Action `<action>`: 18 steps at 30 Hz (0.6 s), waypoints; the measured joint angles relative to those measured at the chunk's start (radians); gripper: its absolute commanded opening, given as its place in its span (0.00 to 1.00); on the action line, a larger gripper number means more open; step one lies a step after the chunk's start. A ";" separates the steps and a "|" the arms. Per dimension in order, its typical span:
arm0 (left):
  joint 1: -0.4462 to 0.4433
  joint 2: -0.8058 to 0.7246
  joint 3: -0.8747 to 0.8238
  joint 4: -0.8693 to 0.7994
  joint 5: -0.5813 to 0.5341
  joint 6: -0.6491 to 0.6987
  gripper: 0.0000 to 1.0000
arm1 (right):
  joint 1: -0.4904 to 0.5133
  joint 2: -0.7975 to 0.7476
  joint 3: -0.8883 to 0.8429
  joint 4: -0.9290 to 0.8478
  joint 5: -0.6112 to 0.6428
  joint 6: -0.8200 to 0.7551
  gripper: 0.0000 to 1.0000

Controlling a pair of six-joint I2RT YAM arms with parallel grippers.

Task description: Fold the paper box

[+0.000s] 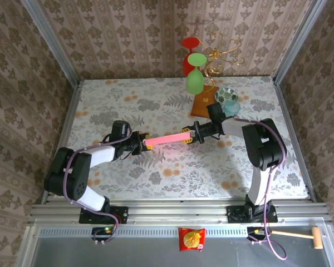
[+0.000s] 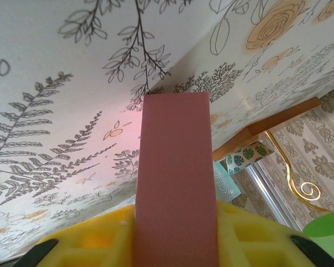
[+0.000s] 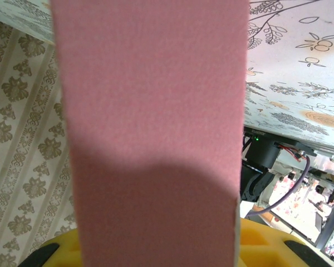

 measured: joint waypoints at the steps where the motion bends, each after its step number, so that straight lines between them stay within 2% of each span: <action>1: -0.003 0.003 0.003 0.000 -0.001 0.000 0.34 | -0.001 0.000 0.002 -0.001 0.000 0.000 0.29; 9: -0.034 0.048 0.022 0.033 -0.003 -0.010 0.47 | -0.012 0.013 0.011 -0.021 -0.002 -0.026 0.29; 15: -0.038 0.057 0.022 0.056 -0.006 -0.010 0.39 | -0.017 0.013 0.011 -0.022 -0.002 -0.042 0.29; 18: -0.038 0.057 0.022 0.063 -0.010 -0.010 0.32 | -0.017 0.013 0.011 -0.024 -0.001 -0.045 0.35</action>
